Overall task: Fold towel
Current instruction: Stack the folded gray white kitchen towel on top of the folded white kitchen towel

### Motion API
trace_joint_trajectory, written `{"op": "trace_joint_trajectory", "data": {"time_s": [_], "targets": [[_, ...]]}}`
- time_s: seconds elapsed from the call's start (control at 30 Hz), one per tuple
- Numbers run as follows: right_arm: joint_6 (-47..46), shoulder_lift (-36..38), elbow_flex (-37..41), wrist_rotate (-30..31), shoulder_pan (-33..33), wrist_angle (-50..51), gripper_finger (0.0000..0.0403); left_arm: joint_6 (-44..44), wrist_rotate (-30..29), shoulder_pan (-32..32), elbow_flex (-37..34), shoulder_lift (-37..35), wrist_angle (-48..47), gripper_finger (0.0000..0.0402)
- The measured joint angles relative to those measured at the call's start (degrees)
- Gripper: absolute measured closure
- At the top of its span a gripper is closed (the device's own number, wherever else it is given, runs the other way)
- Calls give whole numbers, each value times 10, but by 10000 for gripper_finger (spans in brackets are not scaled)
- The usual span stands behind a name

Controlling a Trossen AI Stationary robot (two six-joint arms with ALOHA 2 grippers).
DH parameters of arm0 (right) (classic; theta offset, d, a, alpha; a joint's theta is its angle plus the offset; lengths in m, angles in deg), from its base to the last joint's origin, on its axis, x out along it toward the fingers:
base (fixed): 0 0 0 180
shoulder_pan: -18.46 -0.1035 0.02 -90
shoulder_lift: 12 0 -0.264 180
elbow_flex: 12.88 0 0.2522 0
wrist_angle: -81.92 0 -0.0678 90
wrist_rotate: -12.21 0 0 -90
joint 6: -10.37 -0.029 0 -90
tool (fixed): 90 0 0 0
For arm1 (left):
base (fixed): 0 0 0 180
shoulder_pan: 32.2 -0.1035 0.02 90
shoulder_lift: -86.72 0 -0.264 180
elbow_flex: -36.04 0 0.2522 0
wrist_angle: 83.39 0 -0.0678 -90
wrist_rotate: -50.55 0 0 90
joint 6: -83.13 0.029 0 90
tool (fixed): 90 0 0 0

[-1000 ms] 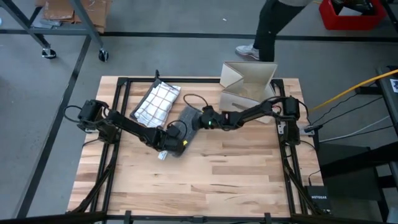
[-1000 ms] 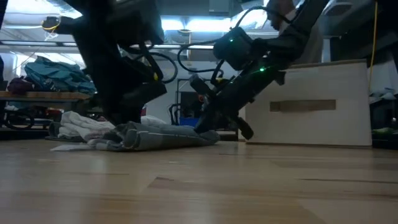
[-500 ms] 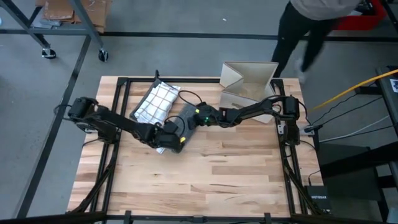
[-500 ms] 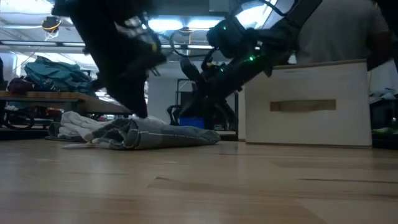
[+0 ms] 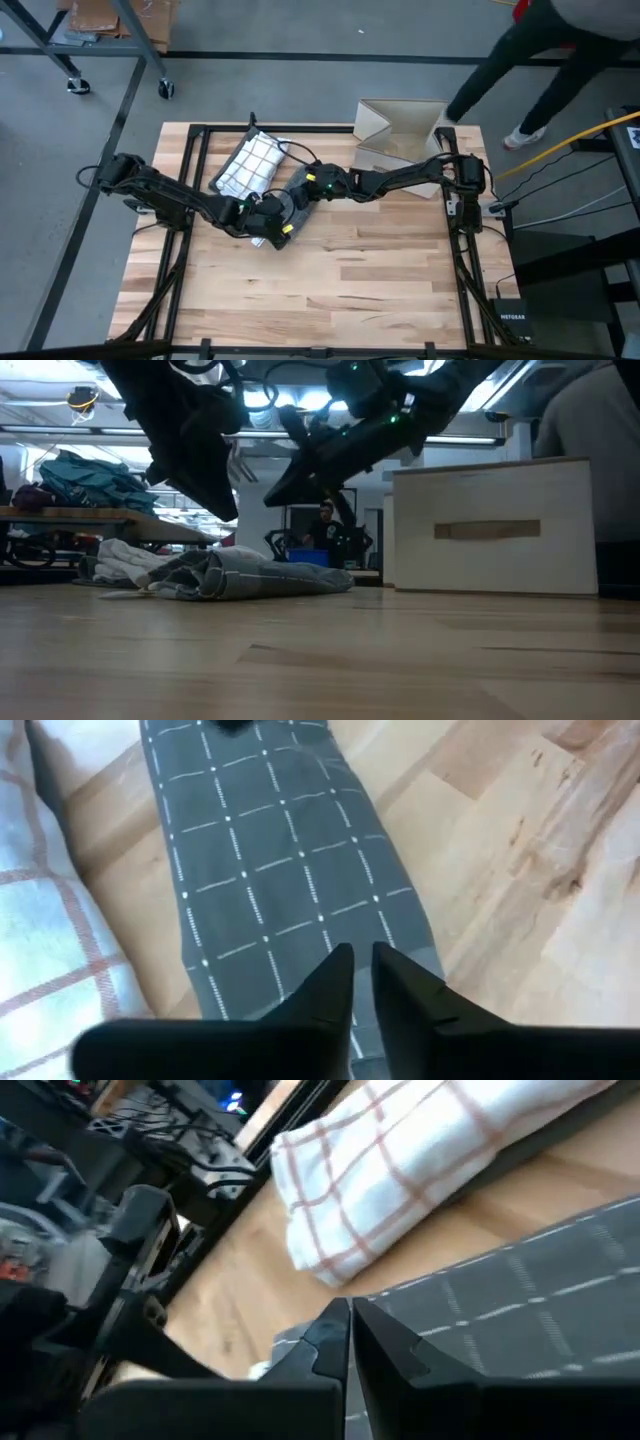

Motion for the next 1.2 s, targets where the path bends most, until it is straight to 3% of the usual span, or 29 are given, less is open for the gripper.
{"op": "trace_joint_trajectory", "data": {"time_s": [0.33,0.53,0.73,0.93,1.2], "targets": [[43,94,0,114,-22,226,382,58,0,-37,0,0,3,256],[42,96,0,78,-20,283,382,-1,1,-67,0,0,0,234],[41,81,0,18,-20,276,376,-5,83,-95,0,0,-3,234],[26,66,0,-11,-20,272,323,10,102,-108,1,0,-54,234],[-130,62,0,-24,-20,279,235,10,102,-137,1,-1,-143,234]]}}
